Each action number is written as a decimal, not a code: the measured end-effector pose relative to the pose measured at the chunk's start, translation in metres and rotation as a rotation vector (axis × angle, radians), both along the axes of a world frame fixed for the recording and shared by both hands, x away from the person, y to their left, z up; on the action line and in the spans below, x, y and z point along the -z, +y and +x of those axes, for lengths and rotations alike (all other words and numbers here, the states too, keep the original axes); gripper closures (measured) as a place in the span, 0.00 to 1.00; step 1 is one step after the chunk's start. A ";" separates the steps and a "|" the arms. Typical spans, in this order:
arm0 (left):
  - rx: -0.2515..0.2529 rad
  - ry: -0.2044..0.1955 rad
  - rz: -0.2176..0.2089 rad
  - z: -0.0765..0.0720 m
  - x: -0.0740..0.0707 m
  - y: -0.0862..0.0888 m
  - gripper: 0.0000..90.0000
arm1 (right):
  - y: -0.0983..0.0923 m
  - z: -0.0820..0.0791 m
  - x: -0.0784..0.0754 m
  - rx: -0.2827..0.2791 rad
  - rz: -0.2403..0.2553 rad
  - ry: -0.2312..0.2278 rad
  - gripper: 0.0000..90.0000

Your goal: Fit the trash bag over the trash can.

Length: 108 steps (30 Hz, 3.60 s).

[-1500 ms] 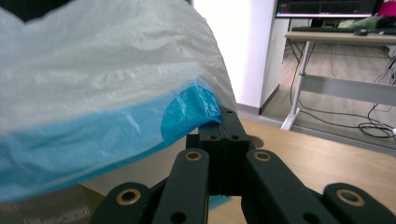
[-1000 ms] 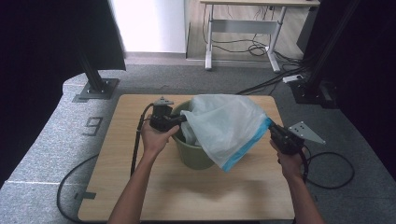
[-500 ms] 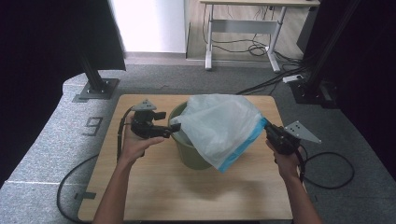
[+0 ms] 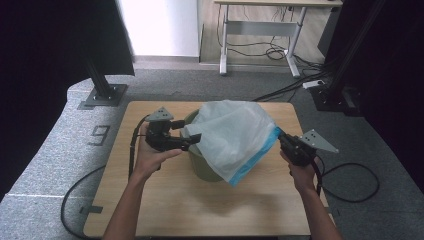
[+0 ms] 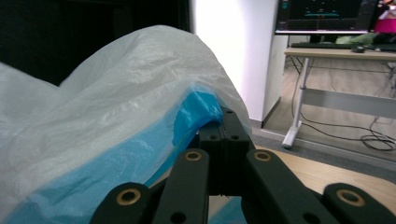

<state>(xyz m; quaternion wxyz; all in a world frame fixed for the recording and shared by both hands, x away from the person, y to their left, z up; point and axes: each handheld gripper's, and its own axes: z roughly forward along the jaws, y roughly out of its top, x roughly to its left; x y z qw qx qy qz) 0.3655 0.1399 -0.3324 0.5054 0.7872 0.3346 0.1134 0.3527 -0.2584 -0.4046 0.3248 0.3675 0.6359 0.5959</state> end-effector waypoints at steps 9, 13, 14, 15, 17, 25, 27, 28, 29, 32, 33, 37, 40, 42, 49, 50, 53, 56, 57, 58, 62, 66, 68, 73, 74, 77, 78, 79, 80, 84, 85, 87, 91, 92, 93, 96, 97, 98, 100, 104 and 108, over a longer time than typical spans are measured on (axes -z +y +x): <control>-0.042 0.015 0.016 0.003 0.004 -0.033 0.22 | 0.028 -0.005 -0.004 -0.061 -0.030 -0.003 0.98; -0.057 0.027 0.022 0.001 0.006 -0.044 0.22 | 0.038 -0.009 -0.006 -0.063 -0.053 -0.005 0.98; -0.069 0.026 0.031 0.000 0.006 -0.048 0.22 | 0.040 -0.010 -0.007 -0.065 -0.060 -0.006 0.98; -0.079 0.024 0.039 -0.001 0.007 -0.051 0.22 | 0.043 -0.011 -0.007 -0.065 -0.070 -0.008 0.98; -0.091 0.019 0.051 -0.002 0.008 -0.054 0.21 | 0.046 -0.011 -0.008 -0.068 -0.075 -0.005 0.98; -0.127 -0.004 0.047 -0.005 0.005 -0.060 0.22 | 0.050 -0.006 -0.006 -0.061 -0.091 0.008 0.98; -0.120 -0.011 0.043 -0.008 0.003 -0.063 0.21 | 0.050 -0.005 -0.006 -0.053 -0.102 0.011 0.98; -0.114 -0.015 0.042 -0.010 0.002 -0.065 0.21 | 0.051 -0.005 -0.006 -0.047 -0.107 0.012 0.98; -0.109 -0.017 0.037 -0.012 0.000 -0.067 0.21 | 0.052 -0.005 -0.005 -0.045 -0.113 0.013 0.98; -0.086 -0.018 0.048 -0.017 -0.002 -0.077 0.19 | 0.054 -0.005 -0.005 -0.039 -0.125 0.011 0.98; -0.075 -0.017 0.057 -0.017 -0.002 -0.081 0.19 | 0.055 -0.005 -0.005 -0.038 -0.125 0.013 0.98; -0.059 -0.001 0.082 -0.017 0.001 -0.095 0.18 | 0.057 -0.005 -0.005 -0.036 -0.128 0.017 0.98; -0.048 0.011 0.100 -0.015 0.004 -0.104 0.17 | 0.058 -0.005 -0.006 -0.040 -0.129 0.015 0.98; -0.044 0.015 0.108 -0.015 0.006 -0.107 0.17 | 0.058 -0.005 -0.006 -0.040 -0.131 0.014 0.98; -0.040 0.032 0.123 -0.009 0.010 -0.109 0.46 | 0.057 -0.007 -0.009 -0.045 -0.124 0.007 0.98; -0.037 0.035 0.123 -0.008 0.011 -0.109 0.52 | 0.057 -0.007 -0.009 -0.047 -0.124 0.006 0.98; -0.033 0.033 0.116 -0.007 0.011 -0.107 0.66 | 0.057 -0.008 -0.010 -0.049 -0.126 0.002 0.98; -0.010 0.044 0.097 -0.004 0.012 -0.104 0.80 | 0.056 -0.007 -0.010 -0.050 -0.126 0.003 0.98; 0.001 0.049 0.094 -0.003 0.012 -0.103 0.83 | 0.056 -0.007 -0.010 -0.051 -0.127 0.003 0.98; 0.009 0.056 0.089 -0.002 0.012 -0.102 0.87 | 0.056 -0.007 -0.010 -0.052 -0.127 0.002 0.98; 0.016 0.059 0.046 0.004 0.013 -0.096 0.99 | 0.055 -0.007 -0.009 -0.054 -0.127 0.005 0.97; 0.019 0.064 -0.010 0.010 0.012 -0.088 1.00 | 0.053 -0.008 -0.006 -0.060 -0.127 0.010 0.96; 0.021 0.064 -0.038 0.012 0.012 -0.083 1.00 | 0.051 -0.008 -0.004 -0.065 -0.123 0.012 0.94; 0.006 0.059 -0.087 0.018 0.013 -0.072 1.00 | 0.046 -0.008 0.000 -0.074 -0.113 0.015 0.94; -0.003 0.055 -0.090 0.019 0.013 -0.071 1.00 | 0.045 -0.008 0.001 -0.074 -0.114 0.016 0.94; -0.034 0.034 -0.096 0.022 0.013 -0.064 1.00 | 0.043 -0.009 0.002 -0.069 -0.113 0.017 0.95; -0.046 0.028 -0.100 0.023 0.012 -0.060 1.00 | 0.042 -0.008 0.002 -0.065 -0.113 0.018 0.95; -0.059 0.022 -0.108 0.024 0.012 -0.057 1.00 | 0.041 -0.008 0.003 -0.060 -0.114 0.019 0.95; -0.071 0.019 -0.116 0.026 0.011 -0.052 1.00 | 0.040 -0.008 0.003 -0.054 -0.115 0.020 0.95; -0.071 0.029 -0.144 0.027 0.009 -0.040 1.00 | 0.033 -0.006 0.005 -0.057 -0.098 0.023 0.96; -0.069 0.026 -0.143 0.026 0.009 -0.040 1.00 | 0.032 -0.006 0.005 -0.063 -0.093 0.020 0.95; -0.054 0.023 -0.138 0.023 0.008 -0.042 1.00 | 0.034 -0.006 0.005 -0.069 -0.092 0.016 0.88; -0.033 0.017 -0.137 0.020 0.007 -0.047 1.00 | 0.040 -0.008 0.005 -0.089 -0.101 0.015 0.84; -0.031 0.017 -0.137 0.019 0.007 -0.048 1.00 | 0.041 -0.009 0.004 -0.096 -0.100 0.013 0.83; -0.028 0.017 -0.132 0.019 0.007 -0.048 1.00 | 0.042 -0.009 0.004 -0.102 -0.101 0.010 0.82; -0.026 0.017 -0.126 0.019 0.008 -0.049 1.00 | 0.043 -0.011 0.002 -0.110 -0.094 0.004 0.80; -0.026 0.017 -0.126 0.019 0.008 -0.050 1.00 | 0.042 -0.012 0.001 -0.111 -0.094 0.003 0.80; -0.027 0.017 -0.127 0.019 0.009 -0.050 1.00 | 0.042 -0.012 0.000 -0.113 -0.092 0.002 0.79; -0.029 0.017 -0.123 0.019 0.010 -0.051 1.00 | 0.041 -0.013 -0.001 -0.121 -0.082 0.004 0.78; -0.031 0.017 -0.108 0.019 0.013 -0.056 1.00 | 0.042 -0.020 -0.004 -0.123 -0.076 0.029 0.76; -0.026 0.022 -0.100 0.019 0.017 -0.063 1.00 | 0.047 -0.028 -0.010 -0.147 -0.071 0.033 0.73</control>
